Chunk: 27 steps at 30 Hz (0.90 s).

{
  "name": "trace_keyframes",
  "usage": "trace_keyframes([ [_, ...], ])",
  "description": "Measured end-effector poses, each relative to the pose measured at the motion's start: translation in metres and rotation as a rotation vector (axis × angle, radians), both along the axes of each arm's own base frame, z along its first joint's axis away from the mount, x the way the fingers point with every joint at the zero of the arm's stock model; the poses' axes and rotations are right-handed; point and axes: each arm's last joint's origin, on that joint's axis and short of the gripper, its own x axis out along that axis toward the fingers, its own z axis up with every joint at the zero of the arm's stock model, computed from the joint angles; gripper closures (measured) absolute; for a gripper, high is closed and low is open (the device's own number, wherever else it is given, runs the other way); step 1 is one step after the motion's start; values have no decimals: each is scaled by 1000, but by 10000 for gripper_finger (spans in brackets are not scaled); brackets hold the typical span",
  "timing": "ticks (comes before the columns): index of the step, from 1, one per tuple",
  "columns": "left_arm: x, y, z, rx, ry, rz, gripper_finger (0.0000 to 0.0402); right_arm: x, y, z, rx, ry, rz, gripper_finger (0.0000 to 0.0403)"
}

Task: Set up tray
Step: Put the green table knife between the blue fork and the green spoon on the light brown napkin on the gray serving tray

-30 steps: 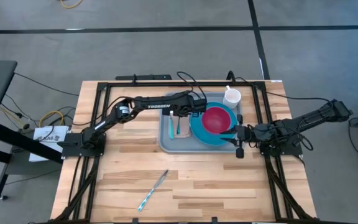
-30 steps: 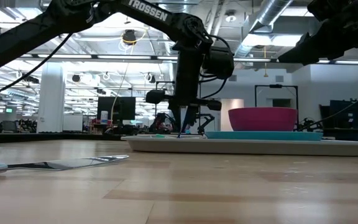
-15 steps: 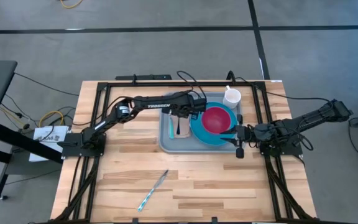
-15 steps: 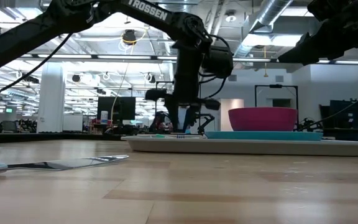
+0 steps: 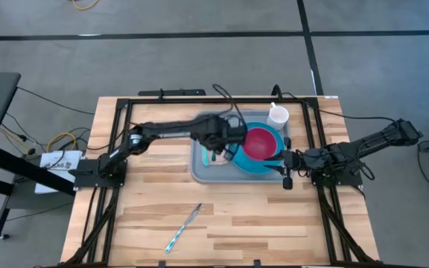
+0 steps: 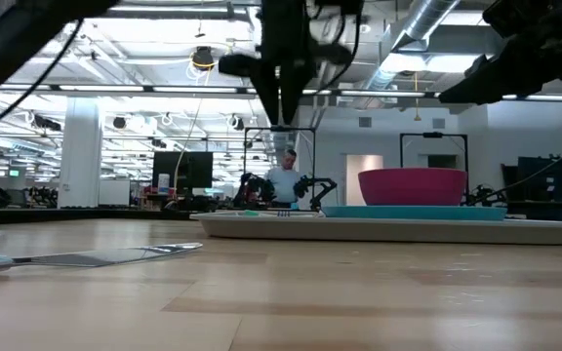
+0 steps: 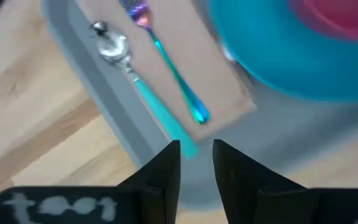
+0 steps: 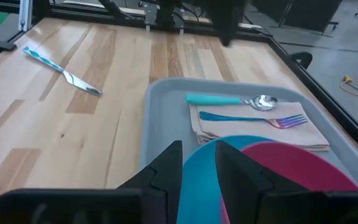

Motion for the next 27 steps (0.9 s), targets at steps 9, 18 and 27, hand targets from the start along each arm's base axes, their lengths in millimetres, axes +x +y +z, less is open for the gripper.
trace_keyframes([
  [9,-28,-139,13,-12,-52,-171,319,0,0,1,4,-11,1,312],
  [18,-62,-251,-45,-152,104,0,319,1,1,4,36,-41,-8,312],
  [27,-72,-287,-115,-243,279,-9,319,2,1,6,47,-69,-4,312],
])
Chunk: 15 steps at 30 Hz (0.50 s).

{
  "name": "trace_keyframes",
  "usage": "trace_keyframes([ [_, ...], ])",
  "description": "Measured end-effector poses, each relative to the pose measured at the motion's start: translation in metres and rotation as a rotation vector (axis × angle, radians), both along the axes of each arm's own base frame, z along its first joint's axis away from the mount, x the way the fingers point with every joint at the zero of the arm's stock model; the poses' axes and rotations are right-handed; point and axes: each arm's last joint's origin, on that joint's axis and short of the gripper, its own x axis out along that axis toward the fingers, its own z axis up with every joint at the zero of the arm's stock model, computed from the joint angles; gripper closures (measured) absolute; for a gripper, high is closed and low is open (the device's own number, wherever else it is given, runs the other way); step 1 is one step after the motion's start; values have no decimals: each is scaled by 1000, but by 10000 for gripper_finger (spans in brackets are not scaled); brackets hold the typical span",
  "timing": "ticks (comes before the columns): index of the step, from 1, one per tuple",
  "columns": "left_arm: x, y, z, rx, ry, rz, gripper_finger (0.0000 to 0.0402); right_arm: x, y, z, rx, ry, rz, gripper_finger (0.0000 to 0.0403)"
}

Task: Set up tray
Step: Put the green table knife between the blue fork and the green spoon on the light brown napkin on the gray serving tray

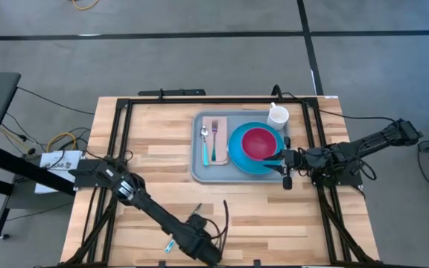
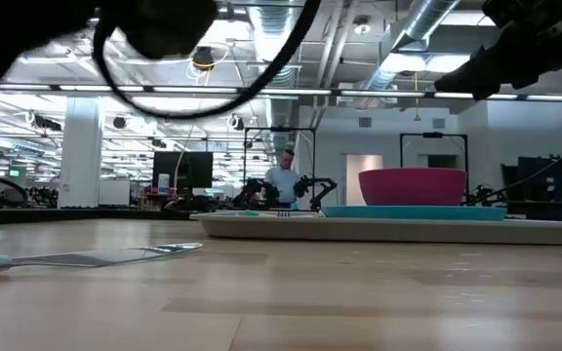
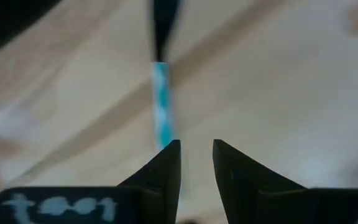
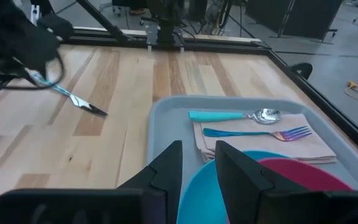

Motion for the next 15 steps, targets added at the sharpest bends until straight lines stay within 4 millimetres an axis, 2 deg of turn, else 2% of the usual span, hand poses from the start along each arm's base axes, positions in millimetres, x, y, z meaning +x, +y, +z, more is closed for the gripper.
trace_keyframes([
  [5,-4,13,-13,60,97,-20,319,0,0,1,-2,-9,3,312],
  [12,11,21,-22,-16,24,-77,319,1,0,2,-26,-18,13,312],
  [15,13,29,-22,3,33,-78,319,1,0,2,-26,-18,12,312],
])
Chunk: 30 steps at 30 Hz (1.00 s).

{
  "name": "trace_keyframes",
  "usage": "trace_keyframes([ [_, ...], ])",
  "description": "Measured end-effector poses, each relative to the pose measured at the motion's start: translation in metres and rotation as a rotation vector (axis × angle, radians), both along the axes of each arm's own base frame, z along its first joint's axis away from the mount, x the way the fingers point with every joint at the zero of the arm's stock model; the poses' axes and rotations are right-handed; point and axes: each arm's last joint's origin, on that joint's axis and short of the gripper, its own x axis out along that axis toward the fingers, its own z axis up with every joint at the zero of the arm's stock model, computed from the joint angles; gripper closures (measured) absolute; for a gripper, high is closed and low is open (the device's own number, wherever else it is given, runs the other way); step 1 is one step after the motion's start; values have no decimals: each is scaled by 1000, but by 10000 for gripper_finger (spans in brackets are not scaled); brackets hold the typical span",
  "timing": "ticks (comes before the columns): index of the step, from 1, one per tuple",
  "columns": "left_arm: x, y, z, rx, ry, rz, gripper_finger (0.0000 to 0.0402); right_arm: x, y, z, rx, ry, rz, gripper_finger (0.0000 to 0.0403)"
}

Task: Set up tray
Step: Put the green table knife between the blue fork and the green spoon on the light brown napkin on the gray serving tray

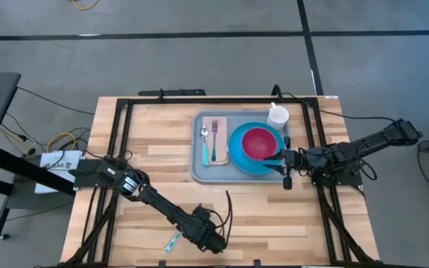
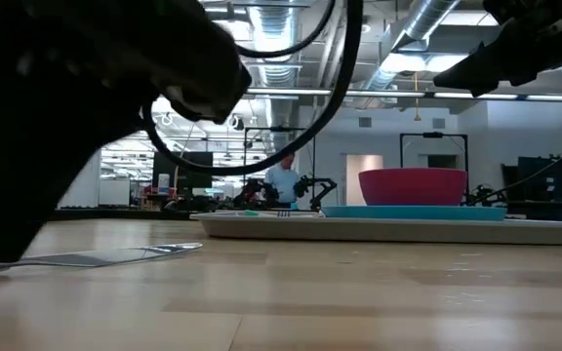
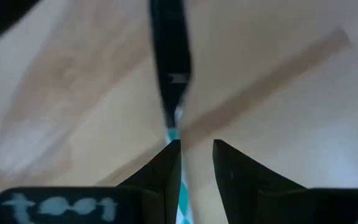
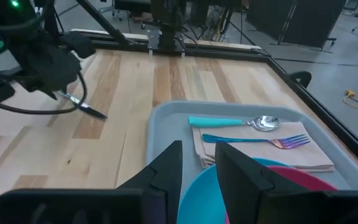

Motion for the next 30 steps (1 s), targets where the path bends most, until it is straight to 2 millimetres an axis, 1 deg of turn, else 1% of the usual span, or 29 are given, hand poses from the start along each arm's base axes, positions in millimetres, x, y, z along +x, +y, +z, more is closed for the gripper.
trace_keyframes([
  [3,0,9,1,28,44,9,319,0,0,0,0,0,0,312],
  [7,-2,15,3,39,95,-6,319,0,0,0,4,1,13,312],
  [14,4,9,0,-19,21,-10,319,0,1,0,5,2,17,312],
  [23,1,11,1,1,58,-30,319,0,1,0,5,2,19,312],
  [30,3,11,1,4,29,-37,319,0,1,0,5,2,19,312],
])
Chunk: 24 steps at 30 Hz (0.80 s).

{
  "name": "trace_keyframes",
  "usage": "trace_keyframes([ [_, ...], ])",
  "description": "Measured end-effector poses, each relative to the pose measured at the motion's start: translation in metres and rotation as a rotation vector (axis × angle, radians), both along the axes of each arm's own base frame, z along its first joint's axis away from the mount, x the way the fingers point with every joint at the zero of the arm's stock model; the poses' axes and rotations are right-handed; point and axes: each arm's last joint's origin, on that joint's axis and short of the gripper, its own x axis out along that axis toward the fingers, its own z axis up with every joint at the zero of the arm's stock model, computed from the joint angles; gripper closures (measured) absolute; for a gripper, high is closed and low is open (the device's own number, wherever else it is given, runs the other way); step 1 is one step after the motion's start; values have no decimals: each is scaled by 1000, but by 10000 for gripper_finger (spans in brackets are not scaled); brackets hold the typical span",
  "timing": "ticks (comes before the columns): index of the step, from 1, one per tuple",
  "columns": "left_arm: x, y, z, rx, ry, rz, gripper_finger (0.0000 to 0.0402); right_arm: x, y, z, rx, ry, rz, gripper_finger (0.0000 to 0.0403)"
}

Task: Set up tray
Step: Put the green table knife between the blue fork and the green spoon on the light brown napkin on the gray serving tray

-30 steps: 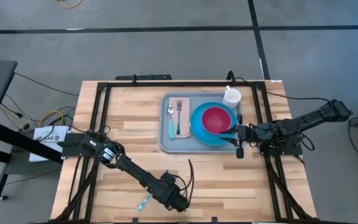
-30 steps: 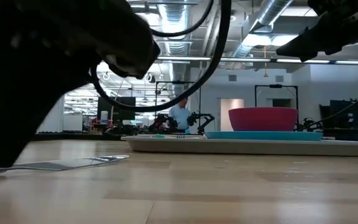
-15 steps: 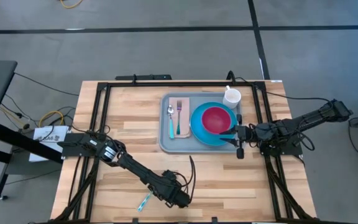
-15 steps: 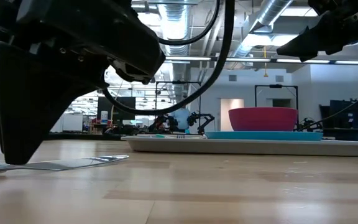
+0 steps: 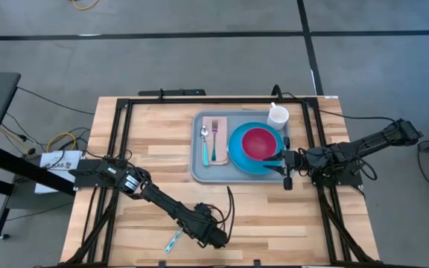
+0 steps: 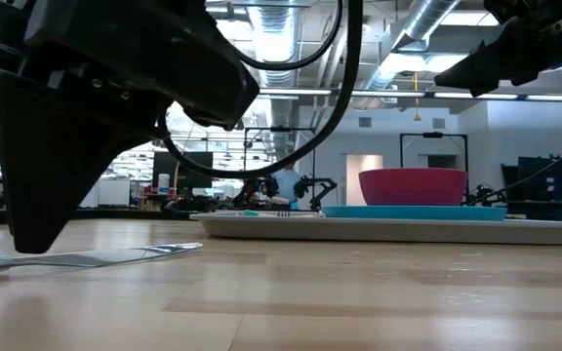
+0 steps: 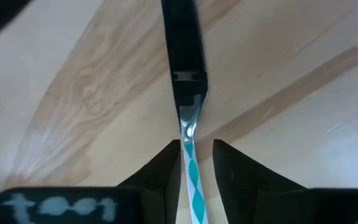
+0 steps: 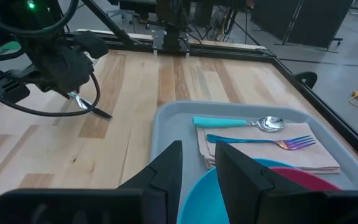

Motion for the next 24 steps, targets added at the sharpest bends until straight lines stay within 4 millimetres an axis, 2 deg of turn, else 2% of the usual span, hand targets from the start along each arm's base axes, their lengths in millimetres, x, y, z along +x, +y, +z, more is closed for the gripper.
trace_keyframes([
  [6,-11,8,7,18,136,-88,319,0,0,0,0,0,0,312],
  [9,-11,11,18,-27,86,-159,319,0,0,0,0,0,0,312],
  [13,-24,20,34,33,68,-159,319,0,0,0,0,0,0,312],
  [18,-60,35,47,83,12,-67,319,0,0,0,0,1,0,312],
  [20,-78,42,44,105,12,24,319,0,0,0,0,1,0,312],
  [24,-87,44,30,-23,-278,195,319,0,0,0,-1,1,0,312],
])
